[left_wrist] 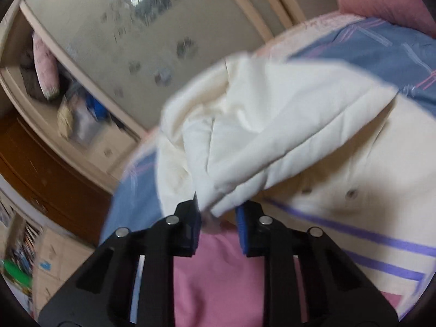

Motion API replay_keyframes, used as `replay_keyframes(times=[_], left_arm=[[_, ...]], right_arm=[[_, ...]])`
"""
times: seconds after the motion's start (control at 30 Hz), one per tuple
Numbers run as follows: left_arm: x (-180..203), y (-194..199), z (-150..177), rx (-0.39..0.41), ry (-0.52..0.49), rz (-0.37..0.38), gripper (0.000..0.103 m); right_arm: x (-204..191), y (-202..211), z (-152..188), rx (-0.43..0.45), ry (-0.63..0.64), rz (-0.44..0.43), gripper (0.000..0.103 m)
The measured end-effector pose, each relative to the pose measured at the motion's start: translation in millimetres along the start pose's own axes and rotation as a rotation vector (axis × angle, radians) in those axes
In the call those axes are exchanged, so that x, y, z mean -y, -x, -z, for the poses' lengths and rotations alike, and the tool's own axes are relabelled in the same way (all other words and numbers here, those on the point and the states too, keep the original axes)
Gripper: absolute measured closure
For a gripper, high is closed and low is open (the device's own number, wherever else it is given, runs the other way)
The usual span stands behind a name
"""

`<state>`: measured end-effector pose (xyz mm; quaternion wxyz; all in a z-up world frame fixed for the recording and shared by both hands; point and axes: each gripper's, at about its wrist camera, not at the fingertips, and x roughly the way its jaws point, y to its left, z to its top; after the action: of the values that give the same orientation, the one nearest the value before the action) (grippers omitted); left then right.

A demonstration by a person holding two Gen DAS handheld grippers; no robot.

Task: Fold large clothes
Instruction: 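Grasp the folded cream hood with the left tool, then press the hood down onto the chest and open the left tool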

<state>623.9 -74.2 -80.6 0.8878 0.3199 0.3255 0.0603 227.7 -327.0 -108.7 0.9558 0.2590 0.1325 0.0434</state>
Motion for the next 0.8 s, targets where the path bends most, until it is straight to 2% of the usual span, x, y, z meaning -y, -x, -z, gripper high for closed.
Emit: replay_keyframes(times=[0.2, 0.3, 0.37, 0.5, 0.6, 0.7, 0.8], left_arm=[[4, 88, -32, 0.165, -0.078, 0.023, 0.082], [21, 125, -30, 0.204, -0.134, 0.076, 0.082], [34, 145, -17, 0.215, -0.181, 0.103, 0.082], [56, 176, 30, 0.186, -0.200, 0.207, 0.081], [64, 180, 72, 0.144, -0.184, 0.271, 0.081], [76, 165, 118, 0.080, -0.123, 0.343, 0.081], [86, 137, 148, 0.000, -0.047, 0.406, 0.081]], right_arm=[[5, 1, -2, 0.001, -0.025, 0.010, 0.001], [7, 1, -2, -0.001, -0.038, 0.014, 0.001], [7, 1, -2, -0.004, -0.040, 0.011, 0.001], [7, 1, -2, -0.006, -0.034, 0.013, 0.001], [9, 0, -2, -0.012, -0.040, 0.014, 0.001], [8, -1, -2, -0.015, -0.036, 0.014, 0.001], [5, -2, -1, -0.017, -0.024, 0.012, 0.001]])
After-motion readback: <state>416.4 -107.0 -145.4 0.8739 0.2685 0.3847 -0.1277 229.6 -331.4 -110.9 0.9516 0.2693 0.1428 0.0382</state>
